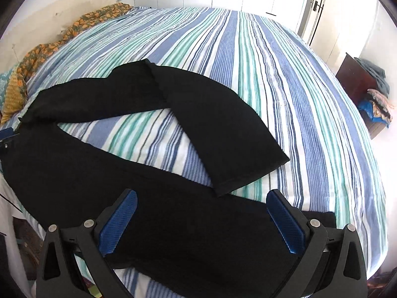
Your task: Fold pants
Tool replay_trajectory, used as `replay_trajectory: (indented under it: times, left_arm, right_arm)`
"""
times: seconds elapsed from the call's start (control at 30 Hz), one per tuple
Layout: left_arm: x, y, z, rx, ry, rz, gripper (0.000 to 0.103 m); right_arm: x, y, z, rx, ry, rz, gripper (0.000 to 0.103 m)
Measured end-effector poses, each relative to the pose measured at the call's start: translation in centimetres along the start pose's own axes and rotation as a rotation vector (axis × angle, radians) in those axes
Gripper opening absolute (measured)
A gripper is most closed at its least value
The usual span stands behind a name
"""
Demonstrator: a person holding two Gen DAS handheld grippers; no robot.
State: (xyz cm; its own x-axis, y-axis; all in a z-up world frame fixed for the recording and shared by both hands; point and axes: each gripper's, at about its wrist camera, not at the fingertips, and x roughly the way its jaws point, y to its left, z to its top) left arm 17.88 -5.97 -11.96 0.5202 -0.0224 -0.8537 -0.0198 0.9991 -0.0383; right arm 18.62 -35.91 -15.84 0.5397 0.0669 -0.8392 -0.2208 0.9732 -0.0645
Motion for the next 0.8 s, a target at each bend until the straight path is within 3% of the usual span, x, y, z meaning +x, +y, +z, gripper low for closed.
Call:
replay_trajectory:
  times: [0.07,0.1,0.17,0.2,0.23,0.3,0.47,0.6,0.67,0.7,0.73,0.8]
  left_arm:
    - [-0.2,0.1,-0.4,0.009,-0.002,0.013,0.102]
    - [-0.2,0.2,-0.7,0.015,0.001,0.023,0.102]
    - [0.0,0.8,-1.3,0.025,0.013,0.046,0.102]
    - [0.1,1.0,-1.6,0.027,0.022,0.057,0.102]
    - [0.2,1.4,-1.9,0.029,0.031,0.068,0.102]
    - [0.0,2.2,-2.2,0.028,0.030,0.092,0.102]
    - [-0.4,3.9,0.8,-0.010,-0.037,0.062,0.102]
    - [-0.3,3.7,5.4,-0.046,-0.110,0.050,0.102]
    - [0.3,3.5,6.4,-0.058,-0.119,0.054,0.102]
    - [0.7,3.5,6.6,-0.064,-0.111,0.063,0.102]
    - [1.3,3.5,6.5,-0.067,-0.097,0.066,0.102]
    - [2.2,3.9,5.7,-0.069,-0.072,0.066,0.102]
  right_arm:
    - [2.0,-0.8,0.6,-0.003,0.023,-0.011,0.095]
    - [3.3,-0.9,0.8,-0.025,0.039,-0.017,0.086]
    - [6.6,-0.6,0.8,-0.087,0.073,-0.072,0.079]
    - [8.0,-0.6,1.0,-0.114,0.083,-0.102,0.068]
    - [9.3,-0.9,1.1,-0.132,0.106,-0.123,0.038]
    - [9.7,-2.3,2.0,-0.087,0.116,-0.084,0.006]
    - [3.0,-9.4,8.9,0.062,-0.051,-0.080,0.006]
    - [2.2,-17.5,17.6,0.153,-0.119,-0.147,0.007]
    - [4.2,-20.2,20.7,0.195,-0.112,-0.115,0.021]
    - [5.8,-21.3,21.6,0.223,-0.079,-0.103,0.052]
    - [7.0,-22.3,21.9,0.260,-0.045,-0.110,0.072]
    - [8.4,-24.4,20.9,0.337,-0.048,-0.093,0.071]
